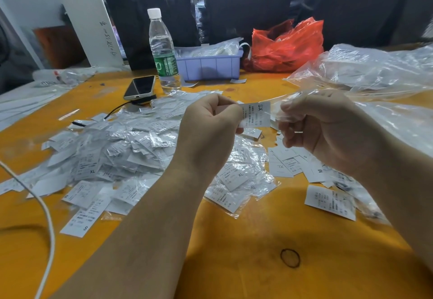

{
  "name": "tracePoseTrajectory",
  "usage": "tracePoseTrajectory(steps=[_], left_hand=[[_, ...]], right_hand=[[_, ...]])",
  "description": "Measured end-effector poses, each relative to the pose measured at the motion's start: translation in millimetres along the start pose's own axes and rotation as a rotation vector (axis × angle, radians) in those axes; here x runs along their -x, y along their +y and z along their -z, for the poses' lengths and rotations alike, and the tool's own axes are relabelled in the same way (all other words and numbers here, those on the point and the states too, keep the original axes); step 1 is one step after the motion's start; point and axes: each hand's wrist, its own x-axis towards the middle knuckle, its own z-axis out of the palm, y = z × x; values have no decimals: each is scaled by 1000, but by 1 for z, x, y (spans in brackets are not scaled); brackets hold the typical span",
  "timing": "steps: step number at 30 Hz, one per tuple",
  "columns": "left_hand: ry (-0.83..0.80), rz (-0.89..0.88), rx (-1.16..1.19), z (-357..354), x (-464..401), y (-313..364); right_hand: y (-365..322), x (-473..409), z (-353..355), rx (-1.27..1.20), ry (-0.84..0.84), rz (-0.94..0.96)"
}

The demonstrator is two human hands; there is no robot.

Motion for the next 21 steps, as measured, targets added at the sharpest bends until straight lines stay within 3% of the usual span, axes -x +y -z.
tracePoseTrajectory(steps=[9, 21], left_hand=[[-49, -18, 14, -2, 3, 1], [38, -3, 24, -1, 1, -1]], right_hand=[[3, 0, -1, 6, 15, -15], [2, 2, -1, 64, 0, 8]])
